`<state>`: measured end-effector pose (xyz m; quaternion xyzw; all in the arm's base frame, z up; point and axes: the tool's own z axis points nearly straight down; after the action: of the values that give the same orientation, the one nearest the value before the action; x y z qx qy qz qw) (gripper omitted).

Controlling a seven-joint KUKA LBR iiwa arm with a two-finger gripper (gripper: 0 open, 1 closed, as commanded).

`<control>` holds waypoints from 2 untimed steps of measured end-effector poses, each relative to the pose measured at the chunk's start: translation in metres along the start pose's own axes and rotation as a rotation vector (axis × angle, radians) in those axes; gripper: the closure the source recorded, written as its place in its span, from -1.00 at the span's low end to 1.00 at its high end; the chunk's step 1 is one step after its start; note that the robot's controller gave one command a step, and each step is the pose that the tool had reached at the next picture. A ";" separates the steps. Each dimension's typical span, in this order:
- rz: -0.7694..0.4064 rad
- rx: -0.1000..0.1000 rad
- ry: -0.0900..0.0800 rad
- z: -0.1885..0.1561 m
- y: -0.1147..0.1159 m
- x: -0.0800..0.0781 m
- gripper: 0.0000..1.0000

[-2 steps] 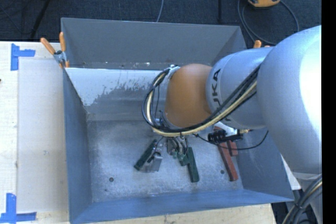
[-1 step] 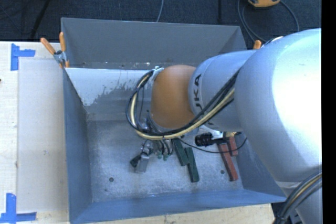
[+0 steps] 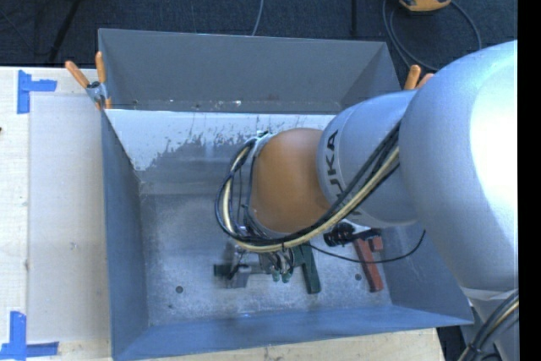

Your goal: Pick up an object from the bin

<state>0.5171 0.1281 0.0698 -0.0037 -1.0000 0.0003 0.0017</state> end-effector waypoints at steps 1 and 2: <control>0.001 0.000 0.000 0.000 0.000 0.000 1.00; -0.068 0.000 -0.002 -0.122 0.009 0.035 1.00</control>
Offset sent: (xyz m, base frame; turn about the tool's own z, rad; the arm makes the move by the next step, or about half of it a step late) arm -0.0349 0.0097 0.1231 -0.0720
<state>0.4825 0.1374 0.1921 0.0303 -0.9995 0.0001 0.0006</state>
